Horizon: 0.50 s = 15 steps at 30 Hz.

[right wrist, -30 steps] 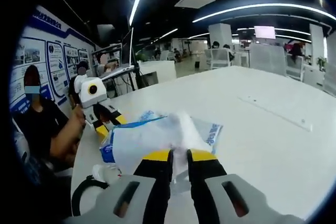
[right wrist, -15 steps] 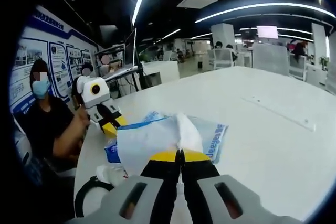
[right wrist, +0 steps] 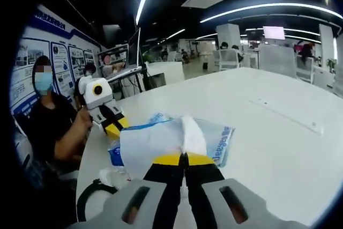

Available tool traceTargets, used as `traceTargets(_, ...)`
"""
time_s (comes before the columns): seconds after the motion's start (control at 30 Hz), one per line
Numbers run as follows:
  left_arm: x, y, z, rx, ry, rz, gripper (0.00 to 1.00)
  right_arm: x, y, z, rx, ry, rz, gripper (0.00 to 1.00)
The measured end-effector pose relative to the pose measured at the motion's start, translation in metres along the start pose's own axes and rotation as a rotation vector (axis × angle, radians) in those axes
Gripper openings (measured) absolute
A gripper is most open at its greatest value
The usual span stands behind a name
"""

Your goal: Arrange the tabletop items into an orderly group along one side of the table until the central work area is clear of visible clutter.

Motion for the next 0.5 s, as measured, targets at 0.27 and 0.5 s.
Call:
traceTargets(0.27,0.0007,0.0004,0.0011,-0.009,0.007,-0.006,0.03,-0.0003,-0.0052,0.0045,0.045,0.034,0.0,0.18)
traceTargets(0.5,0.0007,0.0005,0.0014,-0.017,0.01,-0.007,0.03,-0.0032,-0.0088,0.0075,0.033,0.042,0.009,0.19)
Point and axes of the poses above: the point that each gripper's makers call its tool centre point, and the gripper's own axes: x roughly backward along the fingers, z roughly to its right, y roughly out of its underside, the point moved 4 cm from there along x, roughly backward along the fingers, and after that the axes turned 2 degrees about -y, right-handed, at the moved point
